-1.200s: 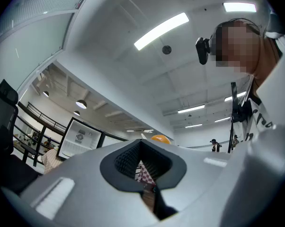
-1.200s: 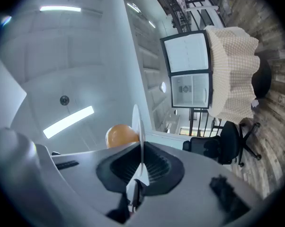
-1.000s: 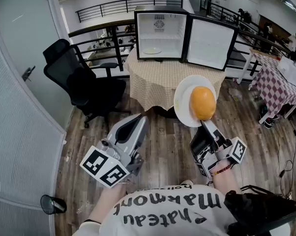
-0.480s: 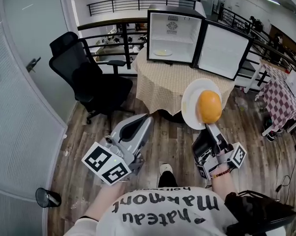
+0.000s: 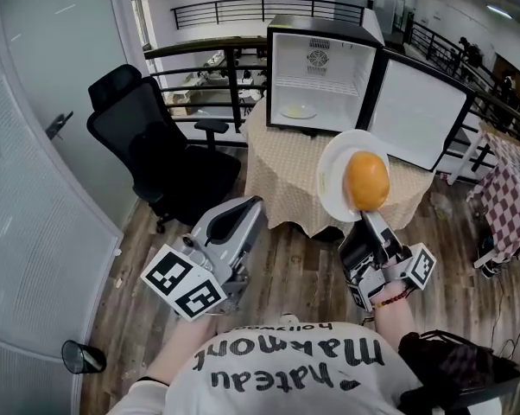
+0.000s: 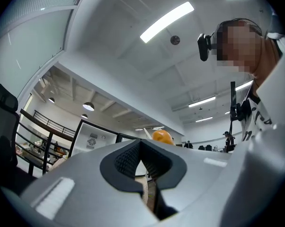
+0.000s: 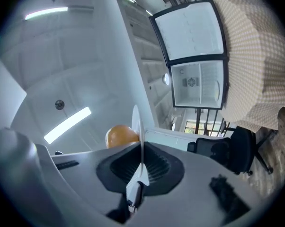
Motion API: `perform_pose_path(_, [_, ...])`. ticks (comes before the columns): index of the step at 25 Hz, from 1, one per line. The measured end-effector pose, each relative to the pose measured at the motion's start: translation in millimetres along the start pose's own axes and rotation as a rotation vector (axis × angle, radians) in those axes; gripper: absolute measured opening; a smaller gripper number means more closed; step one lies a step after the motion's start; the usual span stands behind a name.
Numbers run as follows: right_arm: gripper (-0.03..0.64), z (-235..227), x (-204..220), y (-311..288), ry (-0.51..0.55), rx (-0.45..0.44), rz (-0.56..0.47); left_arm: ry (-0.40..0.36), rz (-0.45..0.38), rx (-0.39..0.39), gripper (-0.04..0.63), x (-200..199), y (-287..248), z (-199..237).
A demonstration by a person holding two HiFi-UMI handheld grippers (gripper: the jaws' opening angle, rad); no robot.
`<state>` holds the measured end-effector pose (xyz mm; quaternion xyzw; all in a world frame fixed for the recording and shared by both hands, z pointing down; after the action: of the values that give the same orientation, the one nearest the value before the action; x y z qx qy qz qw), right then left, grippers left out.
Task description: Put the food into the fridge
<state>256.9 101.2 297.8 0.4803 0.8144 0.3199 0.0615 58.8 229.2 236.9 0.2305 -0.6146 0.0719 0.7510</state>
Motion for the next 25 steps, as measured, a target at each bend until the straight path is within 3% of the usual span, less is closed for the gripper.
perform_pose_path(8, [0.025,-62,-75,-63,-0.028,0.016,0.075,0.038,0.005,-0.064,0.005,12,-80,69])
perform_pose_path(16, [0.025,-109,-110,-93,-0.056,0.012,0.108,0.045,-0.006,-0.14,0.005,28,-106,107])
perform_pose_path(25, [0.025,-133,-126,-106,-0.046,0.054,0.144,0.048,-0.025,-0.069,0.005,34,-149,127])
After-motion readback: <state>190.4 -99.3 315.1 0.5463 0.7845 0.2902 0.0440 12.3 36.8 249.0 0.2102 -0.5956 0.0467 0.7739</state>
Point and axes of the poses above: the fingertips, and each gripper's own axes: y backward along the fingers, z to its left, x out of its underside, the point moved 3 cm from there along y, backward along the fingers, and after that the axes turned 1 degree about z, right-handed, at the moved point
